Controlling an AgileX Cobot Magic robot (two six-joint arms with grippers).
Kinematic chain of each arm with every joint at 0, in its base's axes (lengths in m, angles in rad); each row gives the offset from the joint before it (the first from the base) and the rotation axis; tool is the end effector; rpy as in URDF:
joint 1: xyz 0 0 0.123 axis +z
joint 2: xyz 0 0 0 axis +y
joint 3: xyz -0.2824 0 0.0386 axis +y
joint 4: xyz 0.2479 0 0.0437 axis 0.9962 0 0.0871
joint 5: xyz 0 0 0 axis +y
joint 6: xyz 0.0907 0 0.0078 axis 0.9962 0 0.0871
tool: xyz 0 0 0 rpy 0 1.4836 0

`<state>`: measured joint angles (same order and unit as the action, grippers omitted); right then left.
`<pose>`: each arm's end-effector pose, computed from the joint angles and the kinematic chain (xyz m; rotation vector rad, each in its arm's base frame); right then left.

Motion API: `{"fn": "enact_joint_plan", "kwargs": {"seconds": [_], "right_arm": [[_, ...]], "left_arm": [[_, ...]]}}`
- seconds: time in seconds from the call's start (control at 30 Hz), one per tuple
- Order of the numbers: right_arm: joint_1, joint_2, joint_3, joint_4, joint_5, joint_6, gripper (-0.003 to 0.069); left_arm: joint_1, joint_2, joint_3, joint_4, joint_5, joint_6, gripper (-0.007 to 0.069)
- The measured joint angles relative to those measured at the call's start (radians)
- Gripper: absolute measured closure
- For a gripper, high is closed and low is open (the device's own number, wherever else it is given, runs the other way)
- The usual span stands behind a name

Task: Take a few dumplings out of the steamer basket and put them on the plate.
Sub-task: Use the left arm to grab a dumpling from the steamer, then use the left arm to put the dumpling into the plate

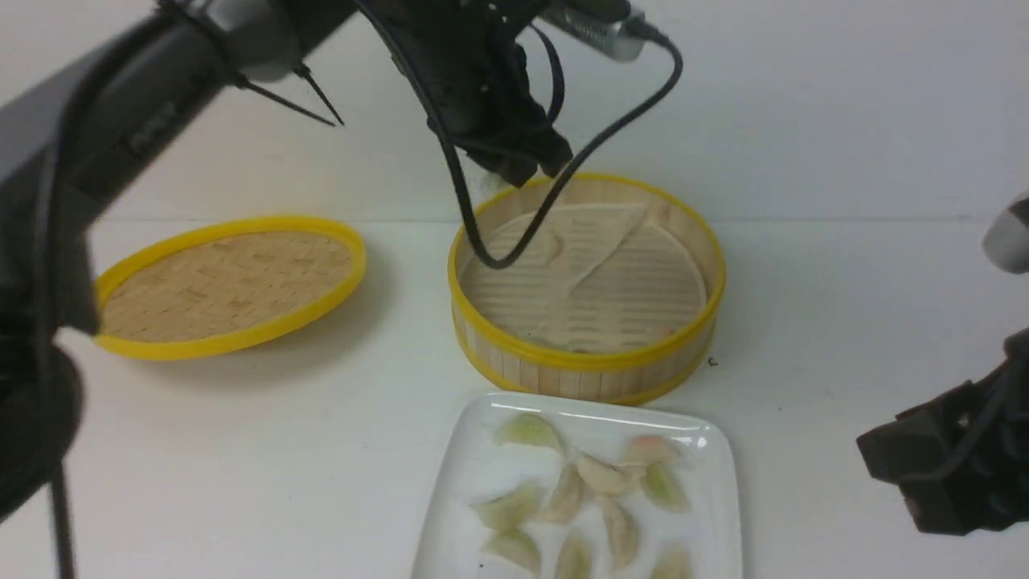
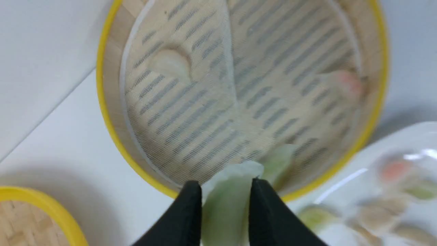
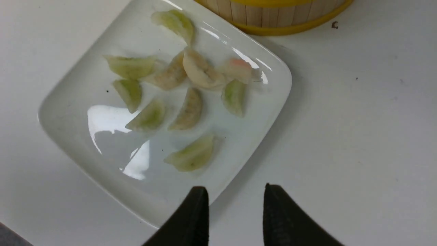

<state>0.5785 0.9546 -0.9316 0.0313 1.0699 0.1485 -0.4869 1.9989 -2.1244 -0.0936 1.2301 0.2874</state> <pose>0.1374 0.0927 0.3368 -0.5473 2.5494 0.3079 0.3855 -0.2132 0.3611 0.9718 2.4048 -0.1987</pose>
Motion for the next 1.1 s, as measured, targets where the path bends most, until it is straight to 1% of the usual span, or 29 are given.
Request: {"fn": "enact_joint_plan", "kwargs": {"seconds": [0.07,0.1,0.17,0.33,0.4,0.43,0.53,0.57,0.6,0.63,0.7,0.73,0.8,0.87,0.9,0.97,1.03,1.1], "right_arm": [[0.000,0.000,0.000,0.000,0.000,0.000,0.0447],[0.000,0.000,0.000,0.000,0.000,0.001,0.0447],[0.000,0.000,0.000,0.000,0.000,0.003,0.0447],[0.000,0.000,0.000,0.007,-0.001,0.004,0.0447],[0.000,0.000,0.000,0.010,-0.001,0.008,0.0447],[0.000,0.000,0.000,0.010,-0.001,0.009,0.0447],[0.000,0.000,0.000,0.011,-0.001,0.020,0.0447],[0.000,0.000,0.000,0.011,-0.001,0.020,0.0447],[0.000,0.000,0.000,0.011,-0.001,0.023,0.0447],[0.000,0.000,0.000,0.011,-0.001,0.023,0.0447],[0.000,0.000,0.000,0.011,-0.001,0.023,0.0447],[0.000,0.000,0.000,0.011,-0.001,0.023,0.0447],[0.000,0.000,0.000,0.011,-0.001,0.023,0.0447],[0.000,0.000,0.000,0.011,-0.001,0.023,0.0447],[0.000,0.000,0.000,0.011,-0.001,0.023,0.0447],[0.000,-0.005,0.000,0.008,-0.001,0.023,0.0447],[0.000,-0.016,0.000,0.003,-0.001,0.023,0.0447],[0.000,-0.043,-0.002,-0.002,-0.001,0.029,0.0447]], "left_arm": [[-0.003,-0.070,0.058,-0.042,0.000,-0.014,0.0469],[-0.012,-0.136,0.153,-0.097,0.000,-0.028,0.0470],[-0.028,-0.234,0.290,-0.154,0.000,-0.029,0.0470],[-0.111,-0.393,0.687,-0.197,-0.006,-0.028,0.0470],[-0.160,-0.408,0.831,-0.202,-0.089,-0.028,0.0470],[-0.164,-0.408,0.843,-0.202,-0.089,-0.028,0.0470],[-0.221,-0.370,0.996,-0.213,-0.273,-0.028,0.0470],[-0.224,-0.367,0.996,-0.213,-0.282,-0.028,0.0470],[-0.240,-0.340,1.024,-0.216,-0.334,-0.028,0.0470],[-0.242,-0.336,1.026,-0.216,-0.339,-0.028,0.0470],[-0.255,-0.303,1.031,-0.223,-0.375,-0.031,0.0451],[-0.264,-0.280,1.031,-0.236,-0.393,-0.033,0.0396],[-0.268,-0.269,1.031,-0.247,-0.398,-0.036,0.0354],[-0.272,-0.254,1.031,-0.267,-0.400,-0.039,0.0237],[-0.272,-0.253,1.031,-0.269,-0.400,-0.039,0.0229],[-0.272,-0.255,1.020,-0.269,-0.395,-0.042,0.0149],[-0.272,-0.257,0.993,-0.265,-0.377,-0.054,0.0135],[-0.272,-0.272,0.947,-0.244,-0.343,-0.076,0.0160]]}}
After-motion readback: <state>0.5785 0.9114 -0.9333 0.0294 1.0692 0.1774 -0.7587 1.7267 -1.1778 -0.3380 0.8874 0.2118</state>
